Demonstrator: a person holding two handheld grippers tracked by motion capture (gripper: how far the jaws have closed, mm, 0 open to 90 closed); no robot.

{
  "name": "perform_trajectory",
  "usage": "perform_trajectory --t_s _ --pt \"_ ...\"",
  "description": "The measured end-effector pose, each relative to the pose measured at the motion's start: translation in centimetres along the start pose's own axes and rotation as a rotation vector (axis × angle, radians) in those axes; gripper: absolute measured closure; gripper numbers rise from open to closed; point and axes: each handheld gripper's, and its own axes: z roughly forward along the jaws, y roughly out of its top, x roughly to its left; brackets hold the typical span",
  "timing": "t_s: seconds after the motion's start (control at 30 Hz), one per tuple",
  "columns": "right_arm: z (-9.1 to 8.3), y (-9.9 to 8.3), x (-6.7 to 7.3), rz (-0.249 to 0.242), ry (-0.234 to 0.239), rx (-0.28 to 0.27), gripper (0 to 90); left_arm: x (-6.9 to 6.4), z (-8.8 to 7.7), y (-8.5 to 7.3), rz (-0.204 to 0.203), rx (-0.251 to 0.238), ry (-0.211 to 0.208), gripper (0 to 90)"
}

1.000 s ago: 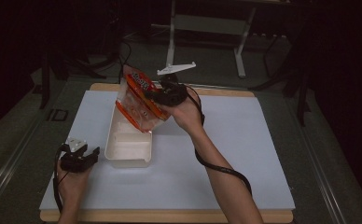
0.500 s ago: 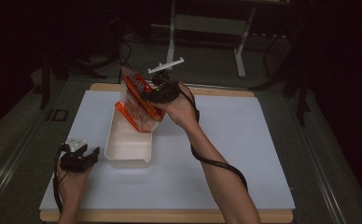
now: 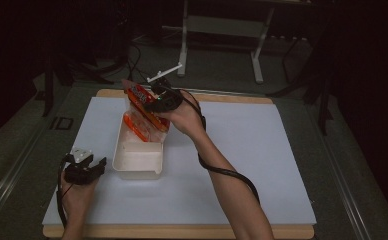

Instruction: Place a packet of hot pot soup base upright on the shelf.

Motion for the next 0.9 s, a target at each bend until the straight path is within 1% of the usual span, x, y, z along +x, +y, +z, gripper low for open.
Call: perform_trajectory --t_s 0.07,0.2,0.4,0.53,0.6,0.9 --pt "0.4 0.1 0.0 -0.002 -0.01 0.011 90.0 0.0 0.0 0.0 -0.001 0.0 0.001 50.9" --pt "1.0 0.2 -0.1 0.016 -0.005 0.012 90.0 0.0 0.0 0.0 -0.002 -0.002 0.0 51.0" --pt "1.4 0.3 -0.3 0.034 -0.007 0.015 90.0 0.0 0.0 0.0 -0.002 -0.002 0.0 51.0" --pt "1.6 0.3 -0.4 0.035 -0.009 0.02 90.0 0.0 0.0 0.0 -0.004 -0.003 0.0 51.0" --pt "1.8 0.4 -0.5 0.045 -0.009 0.02 90.0 0.0 0.0 0.0 -0.005 -0.003 0.0 51.0" --pt "2.6 0.7 -0.9 0.06 -0.013 0.025 90.0 0.1 -0.1 0.0 -0.007 -0.005 -0.004 51.0"
